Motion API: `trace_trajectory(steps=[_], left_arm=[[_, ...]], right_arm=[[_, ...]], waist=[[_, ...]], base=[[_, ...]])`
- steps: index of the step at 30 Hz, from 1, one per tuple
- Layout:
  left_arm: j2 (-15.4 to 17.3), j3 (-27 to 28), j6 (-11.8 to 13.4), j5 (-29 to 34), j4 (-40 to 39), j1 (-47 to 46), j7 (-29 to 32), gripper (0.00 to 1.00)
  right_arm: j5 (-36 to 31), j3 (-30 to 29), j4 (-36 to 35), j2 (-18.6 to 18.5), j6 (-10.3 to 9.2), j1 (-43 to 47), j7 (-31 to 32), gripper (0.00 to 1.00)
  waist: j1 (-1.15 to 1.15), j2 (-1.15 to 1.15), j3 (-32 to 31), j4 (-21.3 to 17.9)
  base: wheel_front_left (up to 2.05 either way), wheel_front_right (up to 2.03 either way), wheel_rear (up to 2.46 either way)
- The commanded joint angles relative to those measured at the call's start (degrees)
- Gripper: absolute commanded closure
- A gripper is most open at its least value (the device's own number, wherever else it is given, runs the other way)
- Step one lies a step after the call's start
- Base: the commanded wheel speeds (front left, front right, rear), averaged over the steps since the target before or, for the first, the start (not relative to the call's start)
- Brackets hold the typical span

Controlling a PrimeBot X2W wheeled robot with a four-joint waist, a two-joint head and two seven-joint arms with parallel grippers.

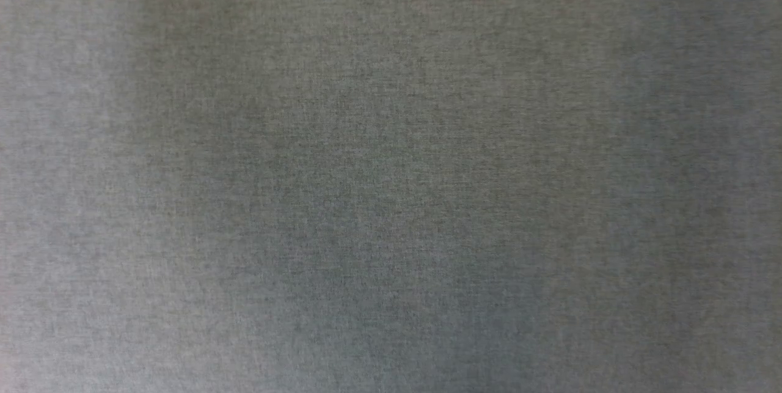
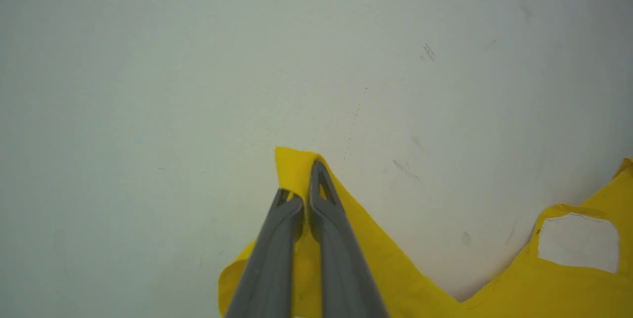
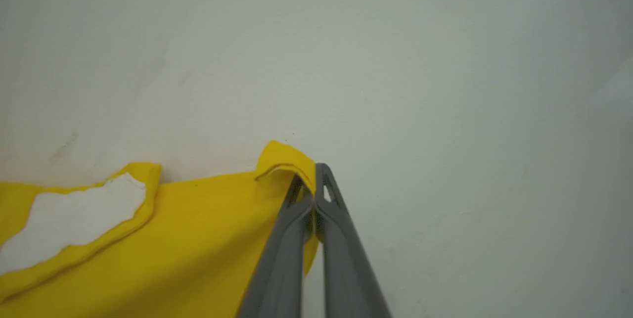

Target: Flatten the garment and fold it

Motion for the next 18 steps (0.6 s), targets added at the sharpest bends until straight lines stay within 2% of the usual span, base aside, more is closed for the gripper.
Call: trace_trajectory(steps=[1, 6, 10, 14, 18], left_arm=[[0.68, -0.3, -0.38, -0.55, 0.16, 1.47, -0.81, 1.0], [3.09, -2.73, -0.45, -4.1, -2.94, 6.11, -2.76, 1.0], [6.35, -5.55, -0.46, -7.23, -7.32, 11.54, -3.2, 1.0], [9.13, -6.06, -0.46, -10.12, -11.45, 19.21, -4.01, 1.0], [11.15, -4.32, -0.34, -11.57, -15.84, 29.02, -4.76, 1.0]], right_arm=[[0.72, 0.11, -0.12, -0.23, -0.05, 1.32, -0.85, 1.0], [3.88, 0.84, -3.57, -0.37, -0.05, 6.29, -3.61, 1.0], [8.48, 0.87, -8.96, 0.01, -0.05, 12.43, -2.89, 1.0], [13.53, -0.03, -16.26, 1.21, -0.05, 21.71, -1.62, 1.0], [17.75, -0.57, -23.52, 2.52, -0.05, 33.02, 0.03, 1.0]], waist=[[-0.01, 0.0, 2.69, 1.15], [-0.01, 0.0, 3.42, 1.61], [-0.01, 0.0, 2.85, 1.5], [-0.01, 0.0, 0.32, 0.64], [-0.01, 0.0, -3.08, -0.49]], base=[[0.0, 0.0, 0.0], [0.0, 0.0, 0.0], [0.0, 0.0, 0.0], [0.0, 0.0, 0.0], [0.0, 0.0, 0.0]])
